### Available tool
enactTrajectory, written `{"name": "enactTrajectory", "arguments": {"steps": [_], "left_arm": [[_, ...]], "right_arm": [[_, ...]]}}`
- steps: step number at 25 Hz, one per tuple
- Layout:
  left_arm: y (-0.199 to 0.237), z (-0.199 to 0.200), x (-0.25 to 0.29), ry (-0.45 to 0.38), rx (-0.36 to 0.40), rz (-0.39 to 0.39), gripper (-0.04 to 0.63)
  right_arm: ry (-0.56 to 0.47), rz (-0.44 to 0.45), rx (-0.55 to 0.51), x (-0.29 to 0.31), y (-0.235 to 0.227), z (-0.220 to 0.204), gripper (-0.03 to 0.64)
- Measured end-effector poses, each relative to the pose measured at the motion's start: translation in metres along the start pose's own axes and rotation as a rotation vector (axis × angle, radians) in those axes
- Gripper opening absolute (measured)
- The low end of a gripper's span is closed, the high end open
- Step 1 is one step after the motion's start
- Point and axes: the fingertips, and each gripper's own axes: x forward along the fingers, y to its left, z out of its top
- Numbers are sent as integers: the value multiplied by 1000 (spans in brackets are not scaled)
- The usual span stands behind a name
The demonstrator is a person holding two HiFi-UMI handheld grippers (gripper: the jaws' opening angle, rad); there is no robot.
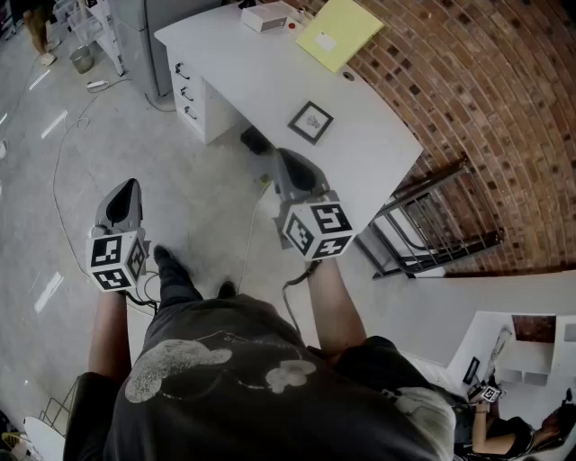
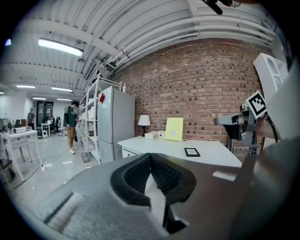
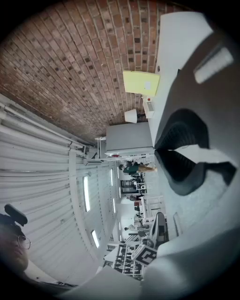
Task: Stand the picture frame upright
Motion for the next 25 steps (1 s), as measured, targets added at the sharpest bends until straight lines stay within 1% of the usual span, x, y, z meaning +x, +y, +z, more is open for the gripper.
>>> {"name": "enactTrajectory", "arguments": {"steps": [4,7,11,14,17,19,22,23,25], "left_arm": [[-4,-2,-11,0,-10,-10,9],[-5,-2,-18,0,-13,-10,9],[-8,3,-20,-11,-13,-18,9],[-15,6,-21,-15,-10,-33,9],[-21,0,-20,1,-13,-42,9],[-23,-3,-19,9,-16,-47,11],[-22,-2,-14,-4,-8,-53,11],[-20,-1,-10,-6,-6,-59,11],[-20,0,0,2,-19,-89,29]], "right_arm": [[22,-25,23,-3,6,-13,6],[34,-26,33,-8,9,-21,6],[32,-26,19,-9,10,-21,5],[36,-36,40,-11,9,-22,6],[53,-42,61,-11,7,-30,5],[44,-38,85,-11,6,-32,6],[7,-16,129,-7,8,-31,6],[3,-5,138,-4,9,-31,19],[11,17,149,3,12,-32,93]]}}
